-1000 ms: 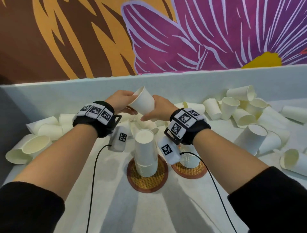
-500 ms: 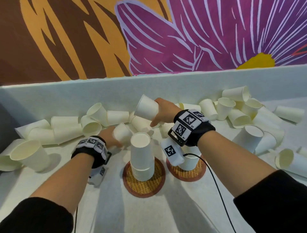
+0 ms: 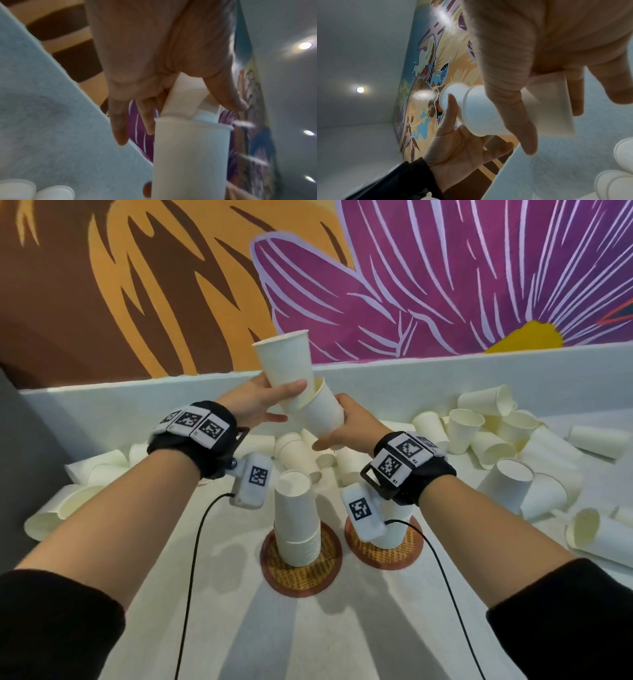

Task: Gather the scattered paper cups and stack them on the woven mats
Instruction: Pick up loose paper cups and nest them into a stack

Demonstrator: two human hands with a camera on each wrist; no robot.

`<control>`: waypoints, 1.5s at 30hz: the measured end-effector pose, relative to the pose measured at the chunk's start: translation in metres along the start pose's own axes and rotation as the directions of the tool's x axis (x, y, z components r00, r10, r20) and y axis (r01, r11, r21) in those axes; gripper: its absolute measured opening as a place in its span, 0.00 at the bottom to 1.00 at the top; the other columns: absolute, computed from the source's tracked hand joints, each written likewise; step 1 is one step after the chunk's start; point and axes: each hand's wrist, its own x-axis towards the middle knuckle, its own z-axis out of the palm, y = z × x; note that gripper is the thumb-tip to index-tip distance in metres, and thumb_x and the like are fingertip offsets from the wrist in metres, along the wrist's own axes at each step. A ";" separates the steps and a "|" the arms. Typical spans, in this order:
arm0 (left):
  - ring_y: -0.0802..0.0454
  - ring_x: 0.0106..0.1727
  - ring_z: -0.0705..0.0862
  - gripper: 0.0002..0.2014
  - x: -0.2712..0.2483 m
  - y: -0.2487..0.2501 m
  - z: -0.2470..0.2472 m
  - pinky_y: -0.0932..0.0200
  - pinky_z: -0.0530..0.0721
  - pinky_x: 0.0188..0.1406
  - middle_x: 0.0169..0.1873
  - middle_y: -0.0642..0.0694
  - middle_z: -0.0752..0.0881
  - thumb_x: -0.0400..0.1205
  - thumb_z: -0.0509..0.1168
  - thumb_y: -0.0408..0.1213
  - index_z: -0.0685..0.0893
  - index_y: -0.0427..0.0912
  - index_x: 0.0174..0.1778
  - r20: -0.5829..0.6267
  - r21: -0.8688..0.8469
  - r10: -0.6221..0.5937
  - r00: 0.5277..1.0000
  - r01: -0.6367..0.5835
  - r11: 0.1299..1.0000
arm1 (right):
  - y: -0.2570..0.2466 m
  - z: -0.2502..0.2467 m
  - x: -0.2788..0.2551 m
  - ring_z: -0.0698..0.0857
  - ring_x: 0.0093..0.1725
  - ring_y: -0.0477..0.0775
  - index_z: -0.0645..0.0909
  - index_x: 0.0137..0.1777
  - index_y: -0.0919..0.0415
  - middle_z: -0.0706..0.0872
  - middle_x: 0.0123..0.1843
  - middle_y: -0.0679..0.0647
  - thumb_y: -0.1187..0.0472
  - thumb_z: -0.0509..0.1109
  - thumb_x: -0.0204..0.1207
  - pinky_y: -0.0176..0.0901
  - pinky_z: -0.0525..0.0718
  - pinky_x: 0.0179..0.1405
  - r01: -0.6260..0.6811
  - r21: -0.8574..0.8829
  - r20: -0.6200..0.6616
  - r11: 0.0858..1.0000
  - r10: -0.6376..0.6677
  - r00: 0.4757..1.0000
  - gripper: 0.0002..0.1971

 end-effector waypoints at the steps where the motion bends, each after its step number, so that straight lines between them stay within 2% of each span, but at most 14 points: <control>1: 0.51 0.66 0.79 0.60 -0.001 0.004 0.008 0.47 0.78 0.62 0.63 0.52 0.82 0.42 0.81 0.66 0.70 0.51 0.72 0.038 0.030 -0.003 0.999 0.002 1.000 | 0.000 -0.001 -0.003 0.80 0.57 0.57 0.65 0.71 0.58 0.77 0.58 0.54 0.66 0.81 0.62 0.37 0.82 0.38 0.014 0.027 -0.007 1.000 -0.014 1.000 0.39; 4: 0.49 0.66 0.79 0.56 -0.005 0.014 0.023 0.43 0.76 0.66 0.61 0.52 0.83 0.42 0.82 0.63 0.72 0.55 0.68 0.060 0.076 0.012 0.998 -0.017 0.997 | 0.002 -0.010 -0.013 0.79 0.55 0.55 0.66 0.71 0.58 0.77 0.57 0.53 0.66 0.81 0.63 0.35 0.80 0.35 0.043 0.030 -0.012 0.999 -0.043 0.999 0.38; 7: 0.49 0.66 0.78 0.57 -0.007 0.025 0.027 0.44 0.79 0.63 0.66 0.49 0.79 0.46 0.83 0.60 0.69 0.52 0.73 -0.060 0.020 0.085 0.995 -0.084 0.996 | 0.008 -0.025 -0.023 0.80 0.53 0.55 0.68 0.70 0.58 0.78 0.55 0.53 0.67 0.81 0.63 0.34 0.80 0.34 0.062 -0.001 -0.011 0.998 -0.062 0.998 0.36; 11: 0.51 0.66 0.78 0.36 -0.010 0.043 0.039 0.47 0.80 0.63 0.64 0.51 0.77 0.72 0.75 0.47 0.67 0.52 0.75 -0.140 0.061 0.146 0.979 -0.138 0.989 | 0.015 -0.047 -0.035 0.83 0.51 0.54 0.74 0.67 0.60 0.82 0.53 0.53 0.65 0.82 0.62 0.37 0.85 0.42 0.085 0.014 -0.002 0.996 -0.085 0.996 0.32; 14: 0.49 0.67 0.77 0.29 -0.013 0.052 0.062 0.47 0.80 0.63 0.68 0.49 0.77 0.78 0.66 0.53 0.69 0.51 0.75 -0.084 0.282 0.098 0.992 -0.071 0.957 | 0.019 -0.065 -0.043 0.85 0.49 0.52 0.77 0.65 0.60 0.84 0.52 0.53 0.60 0.83 0.62 0.37 0.84 0.44 0.122 0.098 -0.076 0.988 -0.115 0.990 0.30; 18: 0.48 0.63 0.80 0.31 -0.009 0.050 0.103 0.47 0.84 0.59 0.67 0.47 0.79 0.82 0.52 0.62 0.70 0.48 0.76 -0.062 0.525 0.013 0.998 0.022 0.851 | 0.024 -0.087 -0.048 0.87 0.56 0.54 0.77 0.64 0.63 0.87 0.56 0.56 0.58 0.84 0.60 0.44 0.87 0.54 0.195 0.390 -0.289 0.900 -0.082 0.954 0.32; 20: 0.50 0.57 0.85 0.31 -0.006 0.045 0.121 0.53 0.86 0.49 0.63 0.47 0.81 0.82 0.53 0.62 0.73 0.45 0.74 -0.061 0.486 -0.031 0.998 0.057 0.872 | 0.026 -0.095 -0.048 0.87 0.57 0.53 0.77 0.64 0.61 0.87 0.57 0.56 0.53 0.85 0.57 0.47 0.87 0.55 0.249 0.396 -0.384 0.884 -0.087 0.919 0.35; 25: 0.53 0.32 0.84 0.24 -0.012 0.036 0.156 0.63 0.74 0.29 0.40 0.47 0.91 0.83 0.56 0.57 0.80 0.39 0.58 0.006 0.132 -0.160 0.987 0.158 0.979 | 0.028 -0.105 -0.052 0.82 0.53 0.49 0.74 0.62 0.55 0.82 0.53 0.50 0.57 0.83 0.61 0.41 0.84 0.49 0.356 0.418 -0.472 0.836 -0.136 0.871 0.30; 30: 0.56 0.24 0.76 0.29 -0.012 0.023 0.179 0.66 0.67 0.21 0.32 0.49 0.88 0.82 0.50 0.64 0.81 0.41 0.46 0.095 0.177 -0.303 0.948 0.283 0.943 | 0.039 -0.109 -0.056 0.82 0.46 0.45 0.74 0.58 0.54 0.81 0.47 0.44 0.61 0.81 0.64 0.37 0.85 0.44 0.366 0.215 -0.452 0.905 -0.240 0.859 0.25; 36: 0.55 0.29 0.82 0.16 0.005 0.023 0.221 0.64 0.73 0.27 0.37 0.51 0.86 0.84 0.58 0.48 0.81 0.40 0.57 0.101 0.255 -0.237 0.966 0.205 0.945 | 0.077 -0.132 -0.068 0.81 0.50 0.52 0.76 0.60 0.57 0.81 0.52 0.50 0.61 0.81 0.64 0.40 0.81 0.46 0.268 0.057 -0.541 0.962 -0.196 0.818 0.25; 38: 0.55 0.32 0.83 0.12 0.010 0.023 0.236 0.64 0.77 0.29 0.40 0.50 0.86 0.83 0.61 0.45 0.80 0.41 0.56 0.114 0.283 -0.195 0.974 0.156 0.946 | 0.092 -0.143 -0.074 0.80 0.52 0.51 0.75 0.61 0.56 0.80 0.53 0.49 0.61 0.81 0.64 0.34 0.78 0.45 0.244 0.062 -0.596 0.968 -0.160 0.787 0.26; 40: 0.54 0.37 0.85 0.08 0.019 0.019 0.252 0.62 0.81 0.32 0.43 0.48 0.85 0.83 0.61 0.41 0.78 0.43 0.54 0.077 0.311 -0.150 0.986 0.120 0.943 | 0.111 -0.148 -0.080 0.79 0.52 0.50 0.74 0.62 0.57 0.80 0.54 0.49 0.61 0.81 0.64 0.36 0.78 0.47 0.202 0.086 -0.623 0.976 -0.105 0.775 0.27; 43: 0.44 0.55 0.84 0.08 0.033 0.011 0.271 0.53 0.84 0.49 0.54 0.42 0.84 0.82 0.60 0.37 0.77 0.43 0.56 -0.041 0.384 -0.050 0.998 0.062 0.921 | 0.142 -0.143 -0.090 0.83 0.53 0.56 0.74 0.63 0.57 0.83 0.55 0.53 0.59 0.81 0.63 0.48 0.83 0.52 0.119 0.138 -0.586 0.983 -0.016 0.810 0.29; 45: 0.43 0.64 0.80 0.15 0.038 0.010 0.283 0.55 0.77 0.59 0.63 0.41 0.82 0.82 0.59 0.35 0.76 0.40 0.65 -0.094 0.410 0.036 0.995 0.006 0.912 | 0.156 -0.136 -0.095 0.84 0.55 0.57 0.74 0.67 0.57 0.84 0.57 0.54 0.60 0.80 0.64 0.47 0.83 0.51 0.118 0.140 -0.560 0.983 -0.019 0.828 0.31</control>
